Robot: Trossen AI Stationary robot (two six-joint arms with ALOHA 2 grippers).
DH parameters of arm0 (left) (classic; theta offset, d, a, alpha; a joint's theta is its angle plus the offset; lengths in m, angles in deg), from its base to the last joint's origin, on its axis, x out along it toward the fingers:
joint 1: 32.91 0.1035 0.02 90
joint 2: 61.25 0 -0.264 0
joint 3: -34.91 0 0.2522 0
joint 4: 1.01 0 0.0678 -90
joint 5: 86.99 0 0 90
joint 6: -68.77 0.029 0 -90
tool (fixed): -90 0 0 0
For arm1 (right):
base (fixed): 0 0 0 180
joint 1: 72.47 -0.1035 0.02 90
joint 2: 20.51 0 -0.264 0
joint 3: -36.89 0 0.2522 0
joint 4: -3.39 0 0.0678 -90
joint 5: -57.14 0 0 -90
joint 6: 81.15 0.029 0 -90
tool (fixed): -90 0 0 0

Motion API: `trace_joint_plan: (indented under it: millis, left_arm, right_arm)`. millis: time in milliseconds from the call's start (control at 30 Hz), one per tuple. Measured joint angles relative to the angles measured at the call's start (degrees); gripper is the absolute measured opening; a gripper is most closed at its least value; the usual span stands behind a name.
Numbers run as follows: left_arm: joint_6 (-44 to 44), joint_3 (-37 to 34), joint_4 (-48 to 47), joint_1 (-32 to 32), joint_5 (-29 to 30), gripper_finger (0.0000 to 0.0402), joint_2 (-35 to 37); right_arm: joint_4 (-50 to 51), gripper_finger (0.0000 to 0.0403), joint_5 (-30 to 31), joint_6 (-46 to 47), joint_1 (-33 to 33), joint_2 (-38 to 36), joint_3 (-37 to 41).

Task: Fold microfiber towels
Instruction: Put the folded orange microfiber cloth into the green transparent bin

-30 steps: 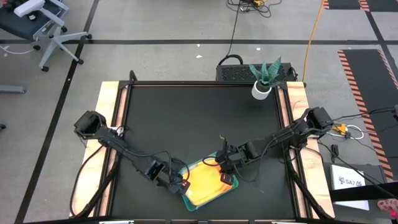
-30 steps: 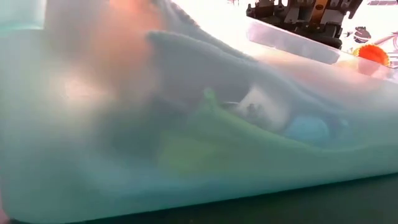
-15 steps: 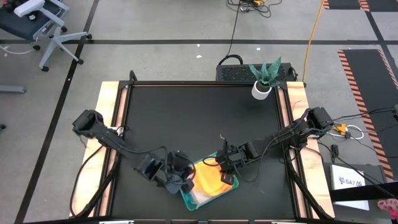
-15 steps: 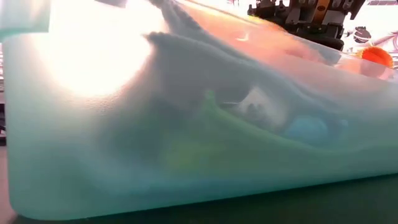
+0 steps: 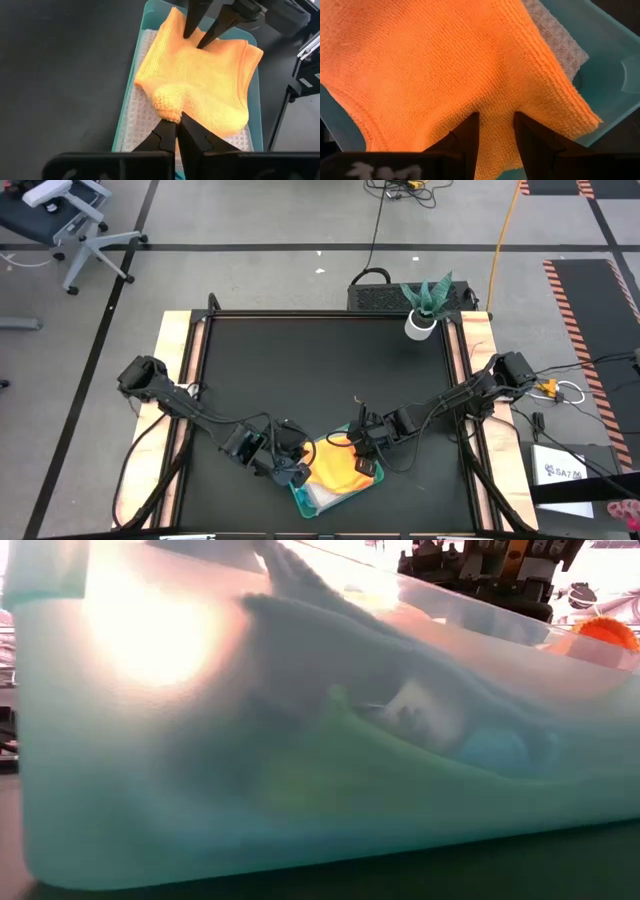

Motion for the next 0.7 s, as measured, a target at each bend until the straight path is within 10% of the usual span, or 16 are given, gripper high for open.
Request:
trace_joint_plan:
  millis: [700]
  left_arm:
    - [0.7,-0.2,-1.9,0.9,-8.6,0.0027,-1.9]
  right_arm:
    - [1.2,0.0116,0.1,0.1,0.3,-3.7,0.1]
